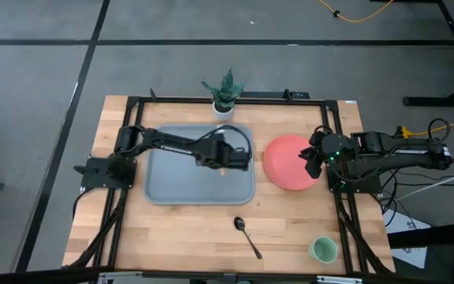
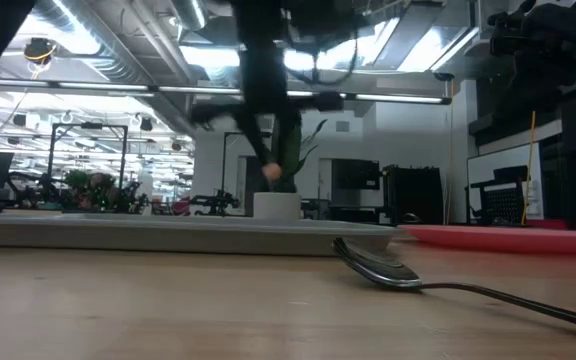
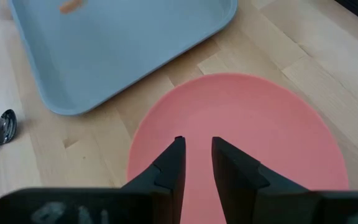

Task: Pick and place plate/cup/fork/spoon on tray
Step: Put the fork on the blue tray, then put the spoon on the blue tray

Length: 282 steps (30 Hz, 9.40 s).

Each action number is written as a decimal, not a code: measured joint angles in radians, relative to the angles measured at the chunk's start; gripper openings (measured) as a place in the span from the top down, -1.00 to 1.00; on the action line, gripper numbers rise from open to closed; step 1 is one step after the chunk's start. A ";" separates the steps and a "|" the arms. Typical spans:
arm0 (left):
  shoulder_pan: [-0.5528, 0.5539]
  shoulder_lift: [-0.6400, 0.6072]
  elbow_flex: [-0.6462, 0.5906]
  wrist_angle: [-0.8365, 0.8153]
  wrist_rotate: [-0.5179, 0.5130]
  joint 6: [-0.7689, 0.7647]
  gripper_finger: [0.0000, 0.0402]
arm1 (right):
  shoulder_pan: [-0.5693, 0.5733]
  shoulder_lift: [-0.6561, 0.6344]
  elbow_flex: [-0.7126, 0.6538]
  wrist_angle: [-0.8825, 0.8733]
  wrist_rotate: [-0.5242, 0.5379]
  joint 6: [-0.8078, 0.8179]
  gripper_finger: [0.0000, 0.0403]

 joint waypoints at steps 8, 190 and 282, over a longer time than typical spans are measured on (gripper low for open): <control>0.031 0.089 -0.001 0.178 0.092 0.109 0.79 | 0.000 0.000 0.000 -0.002 0.000 -0.023 0.59; -0.560 0.240 0.287 -0.465 0.442 0.538 0.57 | 0.001 0.000 0.000 -0.066 -0.097 -0.015 0.59; -0.524 -0.148 -0.219 -0.035 0.331 0.504 1.00 | 0.001 0.123 0.000 0.019 -0.068 -0.019 0.59</control>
